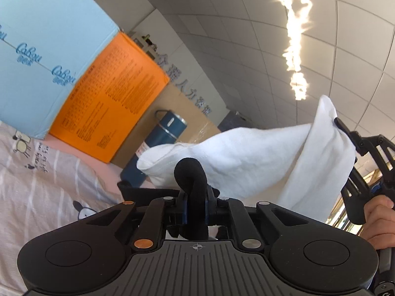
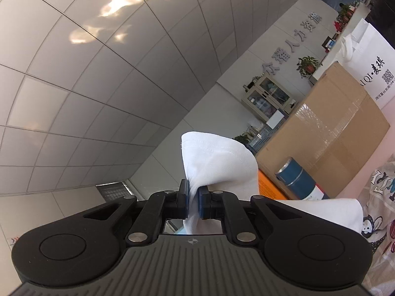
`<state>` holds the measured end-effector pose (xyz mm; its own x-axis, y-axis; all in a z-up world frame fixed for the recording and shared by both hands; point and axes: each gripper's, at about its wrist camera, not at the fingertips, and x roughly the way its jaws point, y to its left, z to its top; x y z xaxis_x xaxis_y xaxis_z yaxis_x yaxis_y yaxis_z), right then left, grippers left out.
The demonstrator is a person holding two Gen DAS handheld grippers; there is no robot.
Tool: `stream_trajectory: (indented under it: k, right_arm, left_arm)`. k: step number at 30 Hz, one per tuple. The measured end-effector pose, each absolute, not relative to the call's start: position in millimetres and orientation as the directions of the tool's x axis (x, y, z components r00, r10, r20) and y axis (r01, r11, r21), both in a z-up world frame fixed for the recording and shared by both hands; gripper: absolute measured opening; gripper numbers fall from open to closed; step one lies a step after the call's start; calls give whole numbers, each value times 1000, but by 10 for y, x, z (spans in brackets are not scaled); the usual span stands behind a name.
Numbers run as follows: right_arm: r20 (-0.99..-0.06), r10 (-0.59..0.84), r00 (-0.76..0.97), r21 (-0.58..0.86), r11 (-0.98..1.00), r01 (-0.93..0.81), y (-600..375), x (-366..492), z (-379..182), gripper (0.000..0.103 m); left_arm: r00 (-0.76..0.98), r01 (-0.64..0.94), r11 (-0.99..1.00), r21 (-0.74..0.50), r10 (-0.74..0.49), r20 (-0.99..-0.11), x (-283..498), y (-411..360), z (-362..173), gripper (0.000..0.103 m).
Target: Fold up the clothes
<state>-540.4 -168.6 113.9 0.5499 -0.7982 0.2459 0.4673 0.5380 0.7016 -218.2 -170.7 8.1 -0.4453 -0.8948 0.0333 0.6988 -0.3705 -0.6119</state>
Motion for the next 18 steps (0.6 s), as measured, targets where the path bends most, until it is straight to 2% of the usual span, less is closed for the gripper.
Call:
stream_trajectory:
  k: [2,6,10,14,18]
  right_arm:
    - [256,-791,556,709,544,448,-1591,-5318,1191,7]
    - [275,-775,569,724,556,408,-1403,-5145,1295,7]
    - [282,-746,603,737,571,362,-1282,-4885,1368,7]
    - [263,-699,665,737,590,329,-1381,-4374,1361,6]
    - [242,-670,702,753,586,299,-1467,-4055,1278,6]
  left_arm:
    - [-402,716,-370,-593,-912,84,-1934,-1364,234,8]
    - [-253,780,-281,-559,-959,130,-1421,-709,357,7]
    - [-56,817,-123,-563,-989,134,-875,-185,345,7]
    - [142,821,10,-571,-972,188,-415,301,495,7]
    - [225,836,64,-545,-945,235,-236,665,611,7]
